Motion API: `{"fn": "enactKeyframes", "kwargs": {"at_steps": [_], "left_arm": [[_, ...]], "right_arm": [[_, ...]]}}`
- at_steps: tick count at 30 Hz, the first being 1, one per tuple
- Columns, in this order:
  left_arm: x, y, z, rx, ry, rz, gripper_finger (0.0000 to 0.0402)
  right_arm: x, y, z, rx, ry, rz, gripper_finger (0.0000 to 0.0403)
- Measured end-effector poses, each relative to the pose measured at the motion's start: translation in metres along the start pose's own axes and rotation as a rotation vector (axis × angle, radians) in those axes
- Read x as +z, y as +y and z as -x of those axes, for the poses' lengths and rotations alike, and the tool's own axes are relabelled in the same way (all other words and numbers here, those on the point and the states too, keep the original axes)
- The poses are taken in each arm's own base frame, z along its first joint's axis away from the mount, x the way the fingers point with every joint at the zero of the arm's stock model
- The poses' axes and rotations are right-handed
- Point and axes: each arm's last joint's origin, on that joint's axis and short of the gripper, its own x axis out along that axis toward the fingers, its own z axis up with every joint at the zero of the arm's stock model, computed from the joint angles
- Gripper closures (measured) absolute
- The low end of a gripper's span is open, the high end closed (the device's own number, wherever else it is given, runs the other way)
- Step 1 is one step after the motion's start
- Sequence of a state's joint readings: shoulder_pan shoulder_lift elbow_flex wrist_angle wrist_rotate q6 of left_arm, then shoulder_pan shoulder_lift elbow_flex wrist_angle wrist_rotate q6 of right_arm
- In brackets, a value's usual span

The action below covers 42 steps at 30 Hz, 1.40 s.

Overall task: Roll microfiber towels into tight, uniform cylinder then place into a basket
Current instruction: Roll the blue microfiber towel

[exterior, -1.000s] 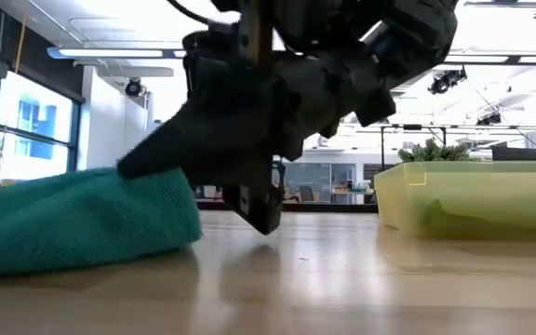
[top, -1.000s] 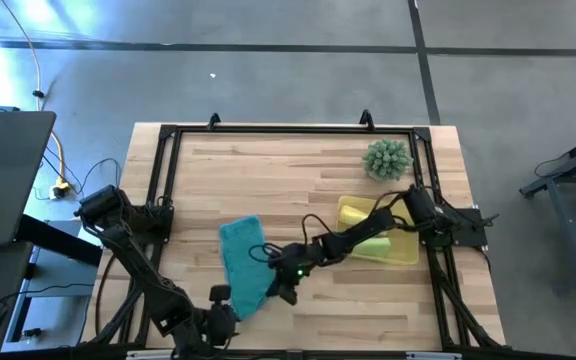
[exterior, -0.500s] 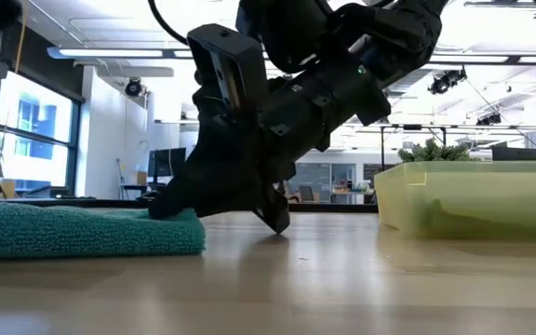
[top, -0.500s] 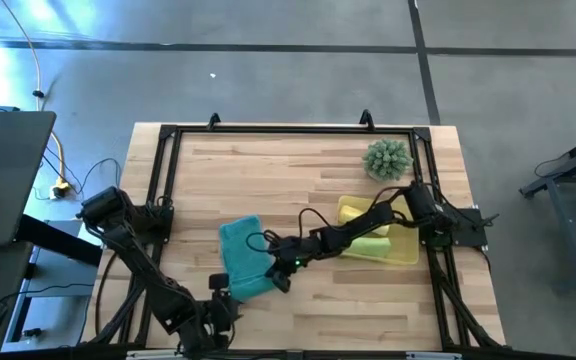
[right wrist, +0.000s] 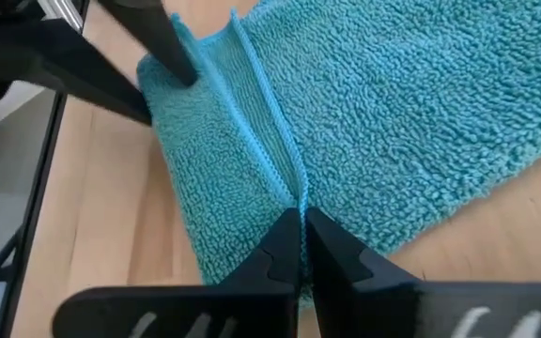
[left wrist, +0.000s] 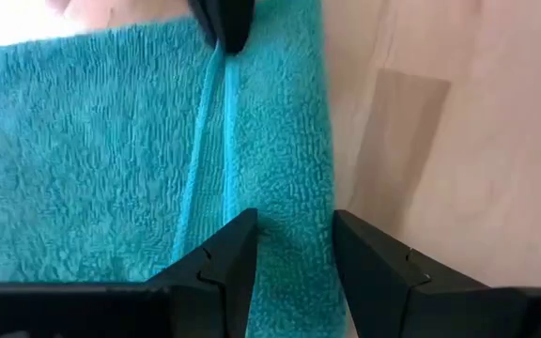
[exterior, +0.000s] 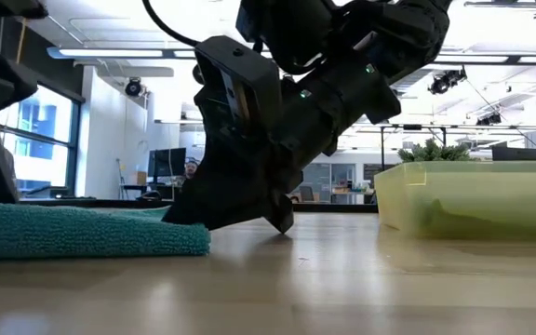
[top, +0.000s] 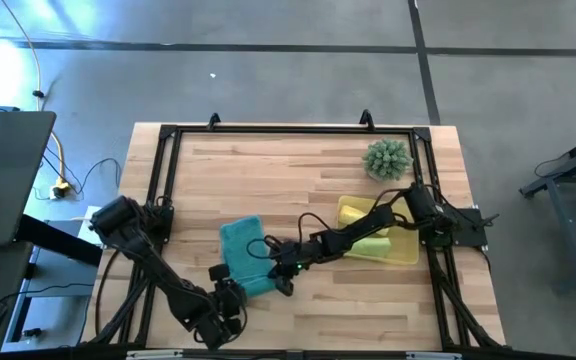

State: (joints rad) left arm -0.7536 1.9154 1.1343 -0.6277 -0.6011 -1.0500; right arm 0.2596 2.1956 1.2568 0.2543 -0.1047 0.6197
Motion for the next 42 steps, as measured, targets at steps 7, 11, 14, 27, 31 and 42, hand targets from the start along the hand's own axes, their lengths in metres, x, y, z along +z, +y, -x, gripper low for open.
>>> {"fn": "enactKeyframes", "kwargs": {"at_steps": [7,11,14,27,31,42], "left_arm": [[-0.008,-0.003,-0.009,-0.017,0.088,0.042,0.0270],[-0.011,-0.006,-0.013,-0.012,0.098,0.083,0.0271],[-0.013,-0.007,-0.013,-0.010,0.093,0.106,0.0271],[-0.007,-0.004,-0.016,-0.022,0.122,0.175,0.0271],[-0.006,-0.004,-0.017,-0.022,0.125,0.181,0.0271],[-0.006,-0.004,-0.017,-0.031,0.133,0.204,0.0271]], "right_arm": [[-0.001,0.001,-0.001,0.023,0.009,0.072,0.0383],[0.002,0.004,0.006,0.073,0.045,0.147,0.0334],[0.010,0.011,0.020,0.158,0.087,0.209,0.0299],[-0.027,0.088,0.038,-0.062,-0.052,0.937,0.0279],[-0.036,0.087,0.025,-0.142,-0.120,0.920,0.0262],[-0.042,0.060,0.003,-0.188,-0.060,0.940,0.0201]]}}
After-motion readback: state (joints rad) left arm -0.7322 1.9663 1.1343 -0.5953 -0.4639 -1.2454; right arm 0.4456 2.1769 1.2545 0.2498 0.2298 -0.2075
